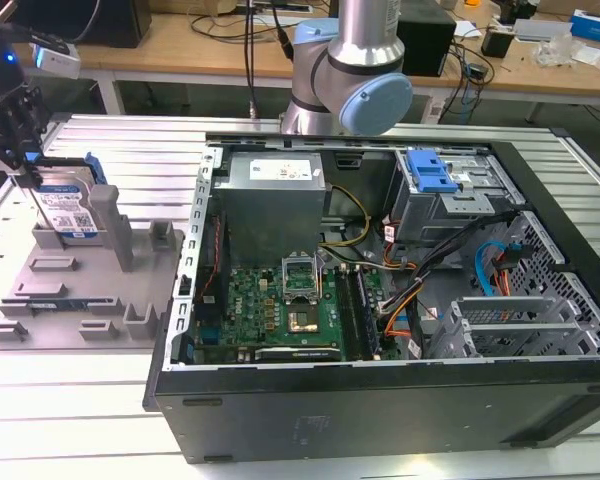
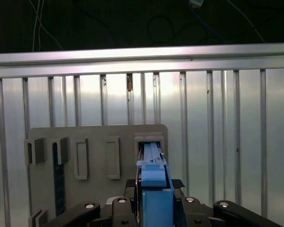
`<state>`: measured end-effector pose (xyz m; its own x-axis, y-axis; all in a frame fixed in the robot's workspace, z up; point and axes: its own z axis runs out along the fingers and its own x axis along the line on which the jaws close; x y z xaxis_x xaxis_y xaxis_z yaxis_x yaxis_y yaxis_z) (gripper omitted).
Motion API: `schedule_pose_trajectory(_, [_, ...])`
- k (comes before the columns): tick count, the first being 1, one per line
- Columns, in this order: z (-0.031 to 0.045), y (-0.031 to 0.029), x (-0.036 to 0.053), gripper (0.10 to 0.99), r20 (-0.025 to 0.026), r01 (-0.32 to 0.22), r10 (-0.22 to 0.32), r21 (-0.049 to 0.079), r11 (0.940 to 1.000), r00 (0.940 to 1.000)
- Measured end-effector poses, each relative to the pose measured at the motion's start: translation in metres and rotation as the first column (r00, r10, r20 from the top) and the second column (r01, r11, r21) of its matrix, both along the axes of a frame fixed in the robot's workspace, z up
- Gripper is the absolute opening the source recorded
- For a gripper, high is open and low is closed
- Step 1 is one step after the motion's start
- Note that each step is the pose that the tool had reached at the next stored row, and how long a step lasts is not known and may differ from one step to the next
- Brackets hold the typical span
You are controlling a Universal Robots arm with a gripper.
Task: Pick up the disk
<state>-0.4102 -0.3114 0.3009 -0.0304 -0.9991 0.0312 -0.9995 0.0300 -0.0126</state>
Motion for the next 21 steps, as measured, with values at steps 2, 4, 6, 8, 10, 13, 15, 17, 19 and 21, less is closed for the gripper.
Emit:
schedule_pose_trajectory(2, [0.0000,0.0000,0.0000,0.376,0.0000,0.000,0.000,0.000,1.0000,1.0000])
schedule_pose_trajectory(4, [-0.0001,0.0000,0.0000,0.365,0.0001,0.000,0.000,0.000,1.0000,1.0000])
schedule_pose_trajectory(6, [-0.0002,0.0000,0.0000,0.365,0.0001,0.000,0.000,0.000,1.0000,1.0000])
schedule_pose_trajectory(8, [-0.0002,0.0000,0.0000,0.365,0.0001,0.000,0.000,0.000,1.0000,1.0000])
schedule_pose_trajectory(10, [0.0004,0.0000,0.0000,0.365,0.0004,0.000,0.000,0.000,1.0000,1.0000])
schedule_pose_trajectory(13, [0.0066,0.0000,0.0000,0.365,0.0002,0.000,0.000,0.000,1.0000,1.0000])
schedule_pose_trajectory(15, [0.0132,0.0000,0.0000,0.365,0.0001,0.000,0.000,0.000,1.0000,1.0000])
schedule_pose_trajectory(17, [0.0219,0.0000,0.0000,0.365,0.0001,0.000,0.000,0.000,1.0000,1.0000])
schedule_pose_trajectory(19, [0.0324,0.0000,0.0000,0.365,0.0001,0.000,0.000,0.000,1.0000,1.0000])
schedule_pose_trajectory(21, [0.0456,0.0000,0.0000,0.365,0.0002,0.000,0.000,0.000,1.0000,1.0000])
